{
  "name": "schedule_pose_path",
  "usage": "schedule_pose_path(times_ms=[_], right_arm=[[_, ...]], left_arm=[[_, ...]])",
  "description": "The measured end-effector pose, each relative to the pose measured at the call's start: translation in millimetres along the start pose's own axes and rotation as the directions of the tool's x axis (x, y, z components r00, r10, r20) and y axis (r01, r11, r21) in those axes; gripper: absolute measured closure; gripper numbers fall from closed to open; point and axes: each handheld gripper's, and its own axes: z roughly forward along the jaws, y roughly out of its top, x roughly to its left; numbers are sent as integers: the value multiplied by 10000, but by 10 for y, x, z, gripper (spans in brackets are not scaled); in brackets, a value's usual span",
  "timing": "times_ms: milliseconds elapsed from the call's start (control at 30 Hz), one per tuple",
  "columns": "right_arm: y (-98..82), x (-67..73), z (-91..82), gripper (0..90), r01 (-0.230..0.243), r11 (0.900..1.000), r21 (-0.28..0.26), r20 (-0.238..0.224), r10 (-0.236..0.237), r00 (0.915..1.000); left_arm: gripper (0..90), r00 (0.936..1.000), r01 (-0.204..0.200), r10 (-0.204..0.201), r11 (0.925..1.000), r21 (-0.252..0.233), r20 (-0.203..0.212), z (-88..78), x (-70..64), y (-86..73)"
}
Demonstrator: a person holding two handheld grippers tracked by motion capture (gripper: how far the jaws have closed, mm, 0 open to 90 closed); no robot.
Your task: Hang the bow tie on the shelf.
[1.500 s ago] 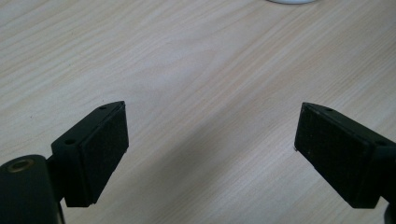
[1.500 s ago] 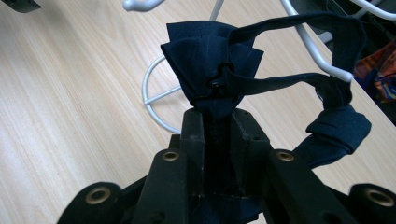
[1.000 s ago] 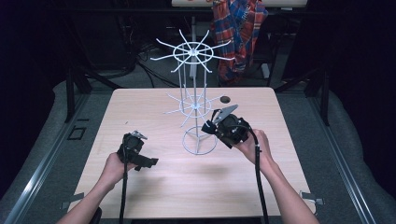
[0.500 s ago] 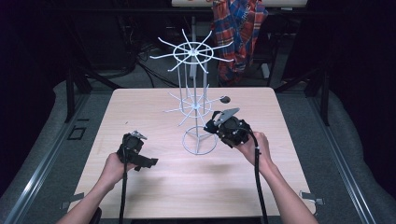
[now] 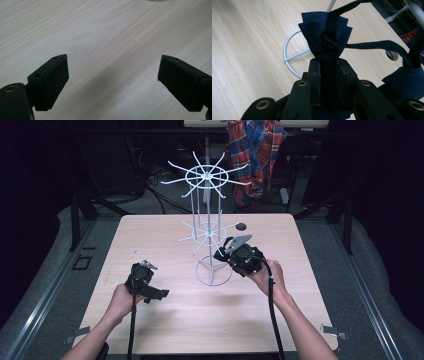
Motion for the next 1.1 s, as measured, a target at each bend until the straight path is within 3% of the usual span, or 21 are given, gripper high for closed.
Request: schedule_pose_path(times_ms=[533, 1100], right_arm=[[-12, -17, -18, 705, -200, 9994, -272, -71, 198, 9998], [-59, -72, -368, 599, -910, 9947, -483, -211, 900, 9957]], left_arm=[[100, 10000, 3, -3, 10000, -23, -28, 1, -3, -2], [100, 10000, 20, -21, 10000, -50, -58, -6, -4, -3]])
